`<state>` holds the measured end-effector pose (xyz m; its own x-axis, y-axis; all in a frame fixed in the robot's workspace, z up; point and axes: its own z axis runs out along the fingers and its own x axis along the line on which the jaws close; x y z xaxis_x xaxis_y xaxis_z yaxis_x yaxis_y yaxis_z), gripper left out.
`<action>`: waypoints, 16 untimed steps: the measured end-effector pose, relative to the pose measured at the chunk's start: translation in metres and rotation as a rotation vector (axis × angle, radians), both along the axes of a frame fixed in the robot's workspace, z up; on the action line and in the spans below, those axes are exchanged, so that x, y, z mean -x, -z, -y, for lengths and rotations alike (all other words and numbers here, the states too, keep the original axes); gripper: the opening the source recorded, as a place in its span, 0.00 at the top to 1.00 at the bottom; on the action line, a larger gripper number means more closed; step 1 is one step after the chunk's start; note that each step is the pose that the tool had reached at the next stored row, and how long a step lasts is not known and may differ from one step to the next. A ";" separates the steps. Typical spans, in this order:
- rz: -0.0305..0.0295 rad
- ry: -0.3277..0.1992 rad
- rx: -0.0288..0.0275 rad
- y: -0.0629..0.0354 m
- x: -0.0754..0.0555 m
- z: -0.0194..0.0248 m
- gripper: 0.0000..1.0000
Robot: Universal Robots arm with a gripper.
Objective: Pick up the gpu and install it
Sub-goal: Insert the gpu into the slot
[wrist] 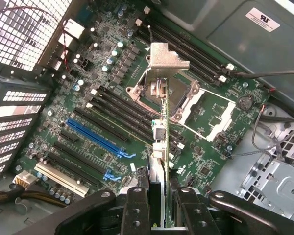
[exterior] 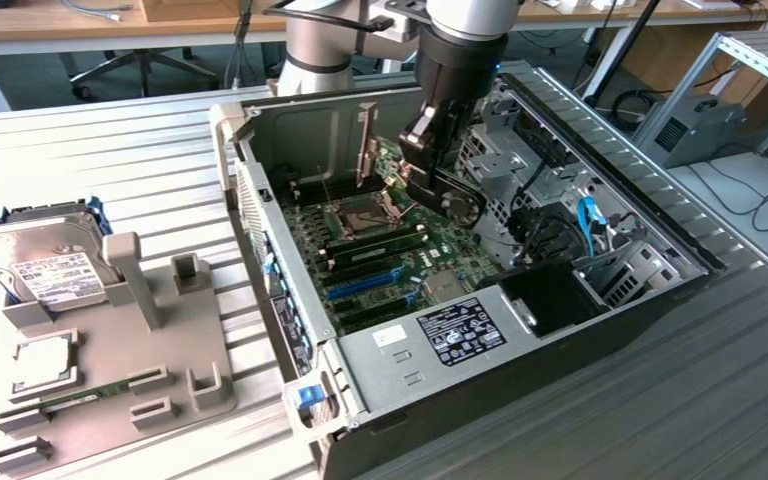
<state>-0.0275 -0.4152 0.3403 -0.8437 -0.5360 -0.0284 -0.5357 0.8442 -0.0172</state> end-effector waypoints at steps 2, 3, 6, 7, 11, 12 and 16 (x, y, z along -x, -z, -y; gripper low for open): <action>0.0001 -0.008 0.0000 0.0000 0.000 0.0000 0.74; 0.0000 -0.011 -0.0001 0.0000 0.000 0.0000 0.74; 0.0000 -0.019 0.0000 0.0000 0.000 0.0000 0.74; 0.0000 -0.023 0.0000 0.0000 0.000 0.0000 0.74; 0.0001 -0.035 -0.0001 0.0000 0.000 0.0000 0.74; 0.0000 -0.038 0.0000 0.0000 0.000 0.0000 0.74; 0.0000 -0.051 0.0000 0.0000 0.000 0.0000 0.74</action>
<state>-0.0275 -0.4152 0.3402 -0.8151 -0.5786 -0.0285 -0.5784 0.8156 -0.0172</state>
